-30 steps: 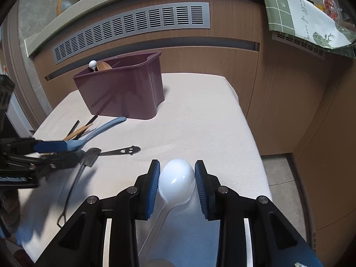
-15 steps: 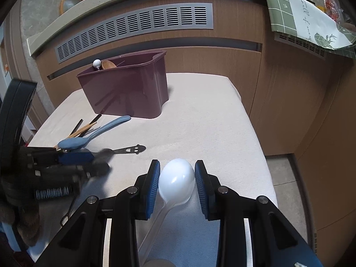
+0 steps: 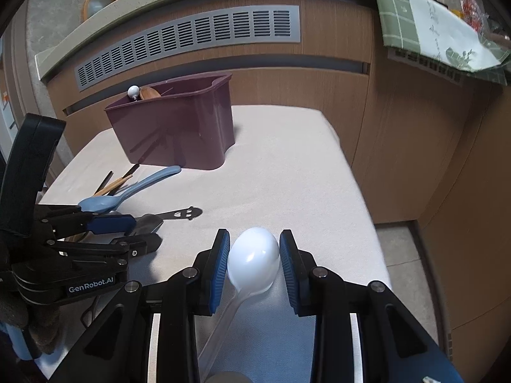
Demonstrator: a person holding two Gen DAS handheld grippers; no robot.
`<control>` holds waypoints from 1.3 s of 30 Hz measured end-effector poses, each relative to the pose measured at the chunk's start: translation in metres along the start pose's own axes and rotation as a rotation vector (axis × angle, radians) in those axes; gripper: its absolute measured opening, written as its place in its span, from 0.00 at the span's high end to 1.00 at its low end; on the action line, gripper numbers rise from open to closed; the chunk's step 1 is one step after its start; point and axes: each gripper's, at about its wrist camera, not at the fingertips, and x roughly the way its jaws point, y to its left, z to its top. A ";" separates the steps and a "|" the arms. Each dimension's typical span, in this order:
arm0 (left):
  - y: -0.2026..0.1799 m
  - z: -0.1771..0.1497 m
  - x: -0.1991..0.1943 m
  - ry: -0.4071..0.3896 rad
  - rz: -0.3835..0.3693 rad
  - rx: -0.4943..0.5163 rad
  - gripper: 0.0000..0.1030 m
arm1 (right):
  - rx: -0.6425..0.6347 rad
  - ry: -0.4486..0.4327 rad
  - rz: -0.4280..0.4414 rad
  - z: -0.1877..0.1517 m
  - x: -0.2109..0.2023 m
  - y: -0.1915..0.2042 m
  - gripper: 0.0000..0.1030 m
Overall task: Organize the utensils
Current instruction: 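Reach the left tool to the metal slotted spatula and grasp its handle, then lift the metal spatula off the table with the left tool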
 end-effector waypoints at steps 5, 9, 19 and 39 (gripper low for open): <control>0.009 0.002 -0.002 -0.022 -0.022 -0.027 0.68 | -0.013 -0.040 0.019 0.001 -0.008 -0.001 0.71; 0.027 -0.010 -0.013 -0.043 -0.087 -0.102 0.68 | -0.066 0.006 0.103 -0.004 -0.004 0.004 0.71; 0.051 -0.044 -0.048 -0.123 -0.116 -0.156 0.68 | -0.150 0.128 0.141 -0.024 0.000 0.019 0.70; 0.075 -0.064 -0.070 -0.222 -0.159 -0.234 0.68 | -0.142 0.169 -0.032 -0.032 0.003 0.037 0.69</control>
